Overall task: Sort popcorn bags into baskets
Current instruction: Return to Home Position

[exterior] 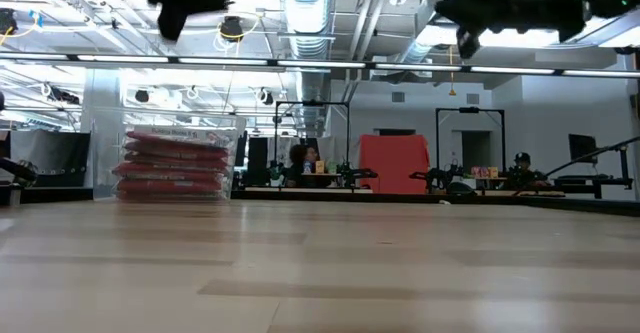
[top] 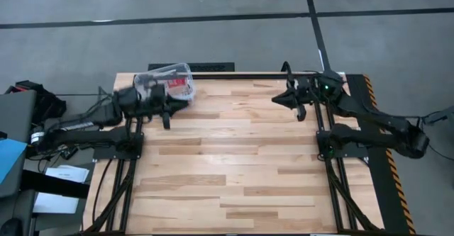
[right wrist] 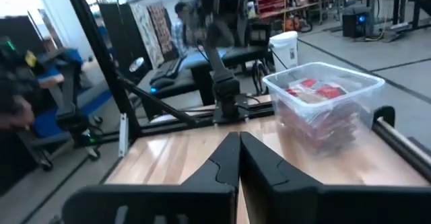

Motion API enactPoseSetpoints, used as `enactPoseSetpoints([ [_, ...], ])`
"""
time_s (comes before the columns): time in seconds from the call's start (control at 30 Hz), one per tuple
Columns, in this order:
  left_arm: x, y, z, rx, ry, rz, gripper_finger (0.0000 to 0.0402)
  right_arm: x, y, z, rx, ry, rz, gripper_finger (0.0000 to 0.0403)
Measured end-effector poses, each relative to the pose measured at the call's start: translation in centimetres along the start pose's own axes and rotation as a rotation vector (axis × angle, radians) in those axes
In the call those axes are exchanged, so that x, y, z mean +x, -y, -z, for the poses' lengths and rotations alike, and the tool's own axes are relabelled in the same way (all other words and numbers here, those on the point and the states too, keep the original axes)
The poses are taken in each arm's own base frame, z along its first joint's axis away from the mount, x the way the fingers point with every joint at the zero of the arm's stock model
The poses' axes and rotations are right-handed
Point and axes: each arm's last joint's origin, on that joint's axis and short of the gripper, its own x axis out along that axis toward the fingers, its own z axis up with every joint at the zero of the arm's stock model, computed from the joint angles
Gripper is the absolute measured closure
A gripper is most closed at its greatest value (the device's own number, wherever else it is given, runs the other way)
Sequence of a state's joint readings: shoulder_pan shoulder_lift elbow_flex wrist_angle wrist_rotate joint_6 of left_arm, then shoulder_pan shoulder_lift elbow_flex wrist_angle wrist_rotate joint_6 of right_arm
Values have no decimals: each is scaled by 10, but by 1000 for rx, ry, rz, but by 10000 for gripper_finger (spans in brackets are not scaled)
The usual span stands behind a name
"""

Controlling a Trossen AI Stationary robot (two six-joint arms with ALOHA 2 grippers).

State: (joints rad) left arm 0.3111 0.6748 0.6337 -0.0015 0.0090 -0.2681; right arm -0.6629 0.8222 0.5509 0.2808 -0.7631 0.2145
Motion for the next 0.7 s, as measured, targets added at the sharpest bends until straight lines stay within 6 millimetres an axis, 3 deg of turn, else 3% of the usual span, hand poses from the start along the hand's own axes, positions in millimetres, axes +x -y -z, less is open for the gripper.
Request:
enactPoseSetpoints([
  [0.07,-2,-4,27,-46,4,3,347,-6,2,6,30,11,19,374],
  [0.17,-13,-7,42,-134,44,4,357,-18,4,1,47,50,55,380],
  [0.3,-43,-4,30,-157,70,22,373,-38,3,-13,16,118,33,381],
  [0.4,-77,-2,14,-136,133,-5,390,-54,4,-18,11,137,63,375],
  [0.5,-99,-5,13,-129,188,-53,399,-66,6,-19,17,122,84,369],
  [0.6,-100,-10,31,-163,182,-77,397,-73,10,-7,38,110,107,368],
  [0.7,-88,-15,52,-192,169,-68,399,-72,14,15,90,89,113,372],
])
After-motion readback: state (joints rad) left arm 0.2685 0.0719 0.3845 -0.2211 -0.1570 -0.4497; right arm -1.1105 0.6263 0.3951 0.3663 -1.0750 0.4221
